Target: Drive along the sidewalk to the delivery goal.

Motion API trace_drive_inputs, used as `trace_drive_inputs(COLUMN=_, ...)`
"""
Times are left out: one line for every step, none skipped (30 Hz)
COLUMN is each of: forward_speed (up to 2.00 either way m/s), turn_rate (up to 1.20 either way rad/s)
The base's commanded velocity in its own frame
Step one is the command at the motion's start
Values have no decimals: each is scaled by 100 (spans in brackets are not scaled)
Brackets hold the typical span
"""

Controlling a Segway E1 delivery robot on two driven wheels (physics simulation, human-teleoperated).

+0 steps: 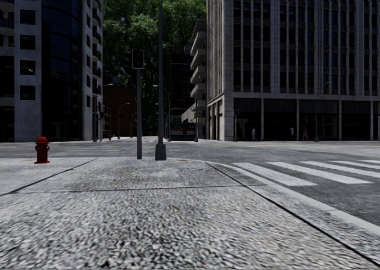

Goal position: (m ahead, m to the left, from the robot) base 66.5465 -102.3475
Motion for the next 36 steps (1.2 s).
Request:
trace_drive_inputs(forward_speed=194, turn_rate=0)
trace_drive_inputs(forward_speed=194, turn_rate=0)
trace_drive_inputs(forward_speed=194, turn_rate=0)
trace_drive_inputs(forward_speed=194, turn_rate=0)
trace_drive_inputs(forward_speed=194, turn_rate=0)
trace_drive_inputs(forward_speed=194, turn_rate=0)
trace_drive_inputs(forward_speed=194, turn_rate=0)
trace_drive_inputs(forward_speed=194, turn_rate=0)
trace_drive_inputs(forward_speed=194, turn_rate=0)
trace_drive_inputs(forward_speed=194, turn_rate=0)
trace_drive_inputs(forward_speed=194, turn_rate=0)
trace_drive_inputs(forward_speed=194, turn_rate=-1)
trace_drive_inputs(forward_speed=193, turn_rate=-5)
trace_drive_inputs(forward_speed=187, turn_rate=-9)
trace_drive_inputs(forward_speed=187, turn_rate=-9)
trace_drive_inputs(forward_speed=183, turn_rate=-11)
trace_drive_inputs(forward_speed=182, turn_rate=-13)
trace_drive_inputs(forward_speed=180, turn_rate=-14)
trace_drive_inputs(forward_speed=180, turn_rate=-14)
trace_drive_inputs(forward_speed=179, turn_rate=-15)
trace_drive_inputs(forward_speed=177, turn_rate=-16)
trace_drive_inputs(forward_speed=169, turn_rate=-21)
trace_drive_inputs(forward_speed=169, turn_rate=-21)
trace_drive_inputs(forward_speed=163, turn_rate=-26)
trace_drive_inputs(forward_speed=160, turn_rate=-28)
trace_drive_inputs(forward_speed=159, turn_rate=-28)
trace_drive_inputs(forward_speed=159, turn_rate=-28)
trace_drive_inputs(forward_speed=158, turn_rate=-29)
trace_drive_inputs(forward_speed=156, turn_rate=-31)
trace_drive_inputs(forward_speed=154, turn_rate=-33)
trace_drive_inputs(forward_speed=154, turn_rate=-33)
trace_drive_inputs(forward_speed=153, turn_rate=-35)
trace_drive_inputs(forward_speed=151, turn_rate=-41)
trace_drive_inputs(forward_speed=148, turn_rate=-47)
trace_drive_inputs(forward_speed=147, turn_rate=-49)
trace_drive_inputs(forward_speed=147, turn_rate=-49)
